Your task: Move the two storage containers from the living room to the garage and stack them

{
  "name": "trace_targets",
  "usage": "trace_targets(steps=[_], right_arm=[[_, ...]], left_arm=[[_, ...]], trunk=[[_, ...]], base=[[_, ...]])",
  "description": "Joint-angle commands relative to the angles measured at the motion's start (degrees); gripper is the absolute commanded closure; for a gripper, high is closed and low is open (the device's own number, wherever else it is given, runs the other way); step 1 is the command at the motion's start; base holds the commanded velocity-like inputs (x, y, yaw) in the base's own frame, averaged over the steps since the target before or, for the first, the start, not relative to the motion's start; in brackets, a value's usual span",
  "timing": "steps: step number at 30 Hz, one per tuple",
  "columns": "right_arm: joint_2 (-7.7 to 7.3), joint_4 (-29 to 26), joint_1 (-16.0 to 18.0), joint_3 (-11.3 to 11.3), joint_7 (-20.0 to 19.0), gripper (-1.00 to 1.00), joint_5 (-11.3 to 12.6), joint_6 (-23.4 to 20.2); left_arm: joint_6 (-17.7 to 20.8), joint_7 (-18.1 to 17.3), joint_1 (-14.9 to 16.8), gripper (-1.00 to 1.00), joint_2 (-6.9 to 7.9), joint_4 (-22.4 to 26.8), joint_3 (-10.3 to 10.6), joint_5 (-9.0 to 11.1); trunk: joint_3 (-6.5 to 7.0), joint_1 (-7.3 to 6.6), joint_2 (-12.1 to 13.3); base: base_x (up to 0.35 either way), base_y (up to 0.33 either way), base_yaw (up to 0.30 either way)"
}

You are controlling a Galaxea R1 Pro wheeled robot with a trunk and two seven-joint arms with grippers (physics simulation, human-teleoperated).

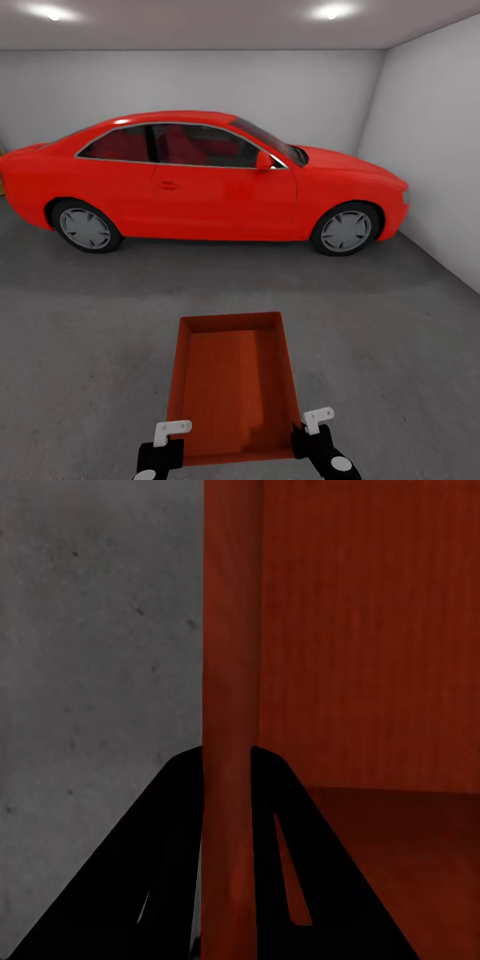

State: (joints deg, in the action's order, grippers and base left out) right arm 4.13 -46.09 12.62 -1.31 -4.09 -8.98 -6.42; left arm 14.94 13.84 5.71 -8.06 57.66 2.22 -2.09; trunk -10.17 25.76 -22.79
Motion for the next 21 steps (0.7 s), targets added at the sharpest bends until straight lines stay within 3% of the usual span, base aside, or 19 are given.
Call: trace_targets(steps=[1,21], right_arm=[[0.09,-0.32,0.04,0.51,2.25,1.00,3.27,2.38],[0.09,-0.32,0.04,0.51,2.25,1.00,3.27,2.38]], left_arm=[[0.27,-1.10,0.01,1.00,-1.30,0.00,0.16,3.94],[0.27,-1.10,0.01,1.00,-1.26,0.00,0.16,3.94]], trunk=[[-0.22,0.03,-0.13],[-2.10,0.03,-0.13]], base=[[0.000,0.000,0.000],[0.000,0.000,0.000]])
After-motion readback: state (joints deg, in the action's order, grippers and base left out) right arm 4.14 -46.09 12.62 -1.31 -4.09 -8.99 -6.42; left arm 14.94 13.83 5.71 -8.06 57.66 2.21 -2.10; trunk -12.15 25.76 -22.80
